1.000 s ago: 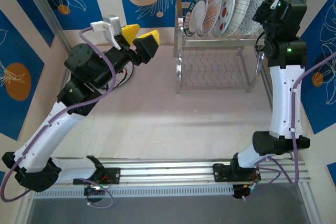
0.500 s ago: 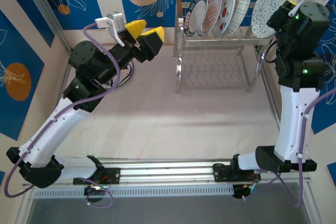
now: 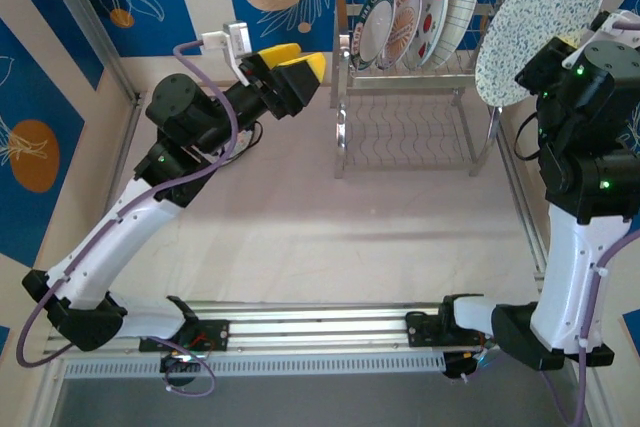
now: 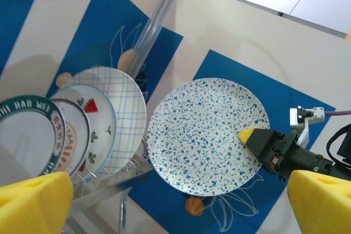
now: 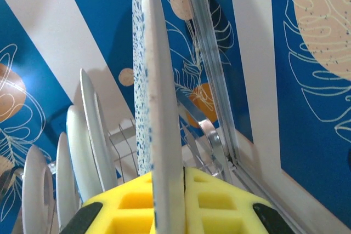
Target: Unload the plates from the dish rack
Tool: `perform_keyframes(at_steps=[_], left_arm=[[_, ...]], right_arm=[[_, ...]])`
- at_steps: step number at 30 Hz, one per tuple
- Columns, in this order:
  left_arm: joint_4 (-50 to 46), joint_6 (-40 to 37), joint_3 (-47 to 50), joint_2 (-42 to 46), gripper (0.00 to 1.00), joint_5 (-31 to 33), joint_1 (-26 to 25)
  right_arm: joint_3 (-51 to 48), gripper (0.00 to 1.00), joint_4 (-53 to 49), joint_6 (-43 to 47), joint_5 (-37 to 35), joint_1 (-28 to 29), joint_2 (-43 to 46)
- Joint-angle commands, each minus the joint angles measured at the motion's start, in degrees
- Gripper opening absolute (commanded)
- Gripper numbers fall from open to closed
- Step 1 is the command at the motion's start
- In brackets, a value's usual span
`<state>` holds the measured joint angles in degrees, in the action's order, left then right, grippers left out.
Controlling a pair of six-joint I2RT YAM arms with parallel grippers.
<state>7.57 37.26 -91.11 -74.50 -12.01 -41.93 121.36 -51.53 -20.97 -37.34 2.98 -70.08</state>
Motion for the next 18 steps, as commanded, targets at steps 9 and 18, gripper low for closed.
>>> perform_keyframes(at_steps=[9, 18], left_arm=[[1.54, 14.91, 8.54, -2.14, 1.00, -6.90, -1.02], [2.36, 21.22, 17.76, -3.26, 0.99, -7.61, -3.64]], right_arm=[[-3.35, 0.00, -11.22, -9.83, 1.15, 0.87, 8.43], [-5.14, 0.00, -22.56, -21.35, 7.25, 0.84, 10.78]])
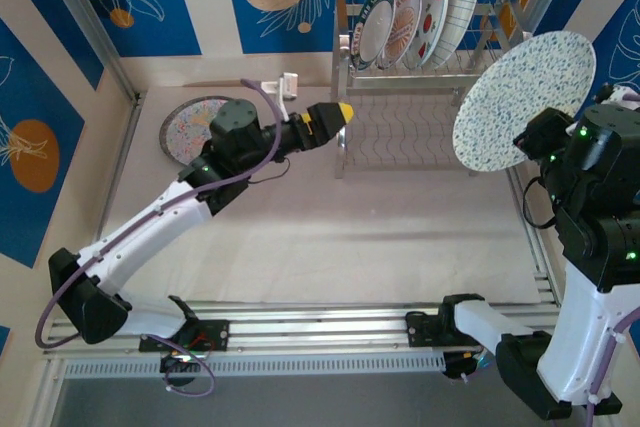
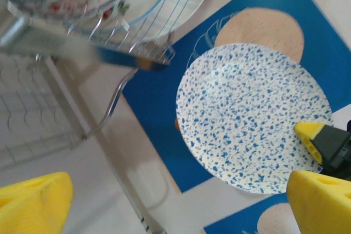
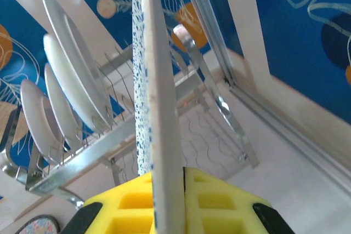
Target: Unload the plates from the dish rack
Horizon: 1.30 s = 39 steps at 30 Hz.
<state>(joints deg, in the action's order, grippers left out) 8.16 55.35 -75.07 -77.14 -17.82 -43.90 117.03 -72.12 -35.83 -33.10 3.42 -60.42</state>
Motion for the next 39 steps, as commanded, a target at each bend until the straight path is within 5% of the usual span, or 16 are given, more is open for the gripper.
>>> perform_keyframes(at_steps=[1, 18, 39], left_arm=[[1.76, 3.56, 2.33, -0.89, 0.99, -1.94, -1.87], [14.77, 17.13, 16.59, -8.11, 0.93, -3.15, -5.32], [22.65, 23.87, 16.64, -14.13, 0.70, -3.88, -5.06]], right_arm=[[-1.30, 0.00, -2.87, -7.54, 3.76, 0.43, 1.35], [-22.89, 0.00, 1.61, -20.14, 22.10, 0.09, 9.39], [-42.03, 0.00, 19.56, -23.84, 46.70, -3.97, 11.00]])
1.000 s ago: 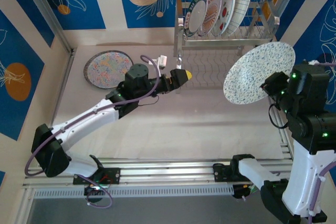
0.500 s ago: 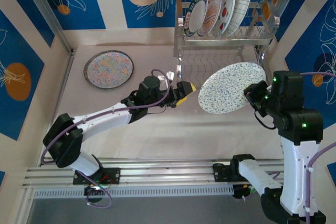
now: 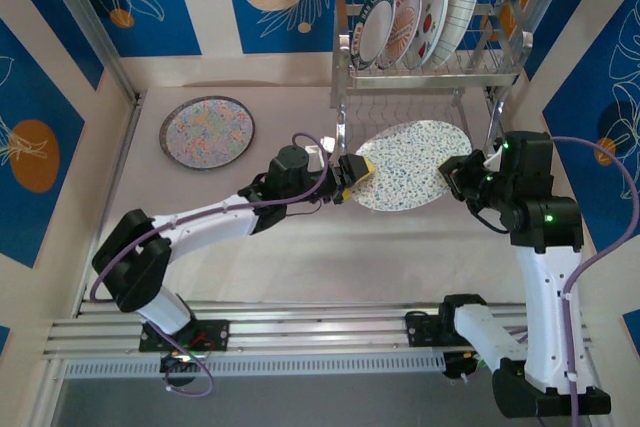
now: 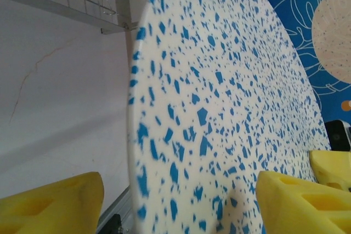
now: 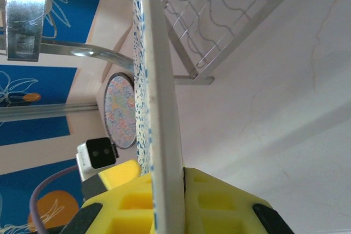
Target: Unload the plates from the dish rack
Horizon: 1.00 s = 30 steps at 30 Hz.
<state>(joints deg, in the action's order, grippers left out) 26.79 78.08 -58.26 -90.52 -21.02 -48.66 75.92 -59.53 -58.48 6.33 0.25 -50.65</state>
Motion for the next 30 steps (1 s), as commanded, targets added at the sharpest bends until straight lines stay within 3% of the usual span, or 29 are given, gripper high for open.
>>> perform_keyframes(at_steps=[1, 19, 27, 30], left_arm=[[4.74, 1.61, -0.10, -0.79, 0.68, -0.69, -0.16], [6.32, 4.26, 0.67, 1.90, 0.33, -0.52, 2.35], [5.62, 4.36, 0.60, 3.31, 0.26, -1.31, 3.05], [5.33, 4.14, 0.93, 4.05, 0.25, -1.41, 3.36]], right_arm=[[-1.62, 0.00, 7.77, -1.14, 8.60, -1.30, 1.18], [-8.83, 0.00, 13.13, 0.07, 19.15, -5.91, 0.99], [-10.66, 0.00, 14.24, 3.16, 22.09, -8.42, 0.00], [-10.49, 0.07, 14.20, 4.99, 22.91, -8.51, -1.36]])
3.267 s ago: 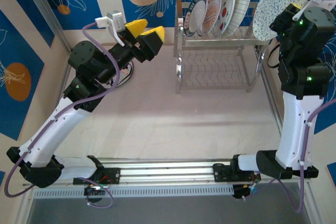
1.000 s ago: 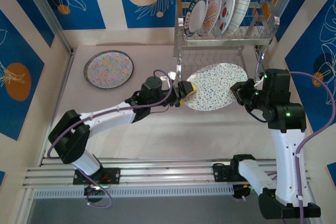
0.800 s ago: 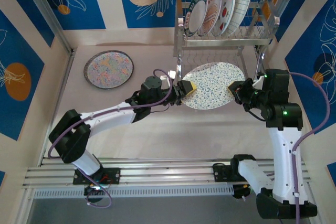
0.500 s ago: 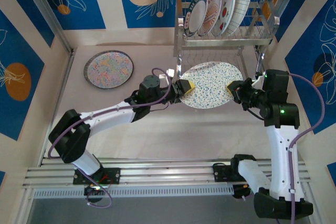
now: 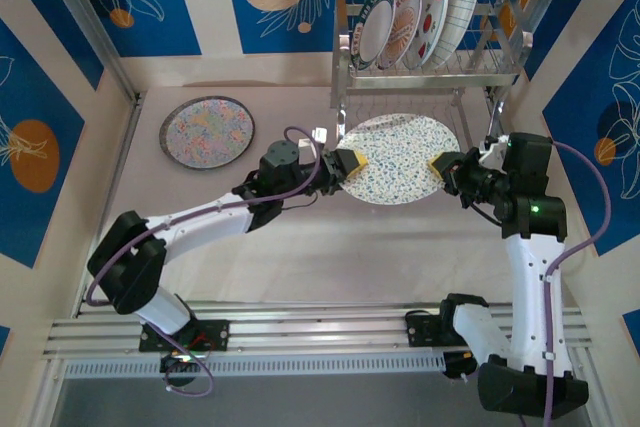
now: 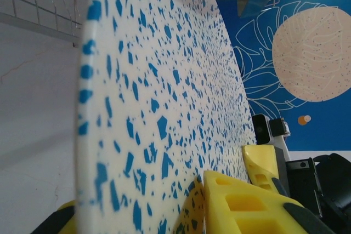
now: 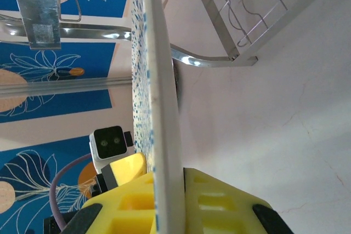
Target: Unload the plates from the dish rack
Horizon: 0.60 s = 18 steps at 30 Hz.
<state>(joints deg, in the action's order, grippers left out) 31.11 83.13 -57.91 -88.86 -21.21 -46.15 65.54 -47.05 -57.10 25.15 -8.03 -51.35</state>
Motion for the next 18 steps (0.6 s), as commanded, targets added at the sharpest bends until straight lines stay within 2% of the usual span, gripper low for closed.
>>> perform_keyframes(at_steps=[1, 5, 8, 15, 18], left_arm=[[1.12, -1.02, 0.69, 2.75, 0.25, -1.05, 0.93], [0.98, -1.60, 1.33, 4.56, 0.23, -0.01, 1.24], [1.98, -1.54, 2.70, 6.18, 0.22, 1.36, 1.81], [3.69, -0.81, 5.61, 9.84, 0.21, 3.19, 3.66], [3.87, -0.34, 6.96, 11.70, 0.21, 3.57, 5.29]], right_arm=[[-0.06, 0.11, 1.70, 4.04, 4.28, -0.29, -1.07], [0.67, 0.26, 0.87, 5.10, 4.17, -0.13, -1.73], [1.73, 0.34, -0.69, 6.06, 2.88, 0.42, -1.74], [4.49, 0.44, -4.57, 7.00, -3.59, 4.53, -1.33], [5.54, 0.45, -5.09, 7.22, -7.30, 7.09, -0.97]])
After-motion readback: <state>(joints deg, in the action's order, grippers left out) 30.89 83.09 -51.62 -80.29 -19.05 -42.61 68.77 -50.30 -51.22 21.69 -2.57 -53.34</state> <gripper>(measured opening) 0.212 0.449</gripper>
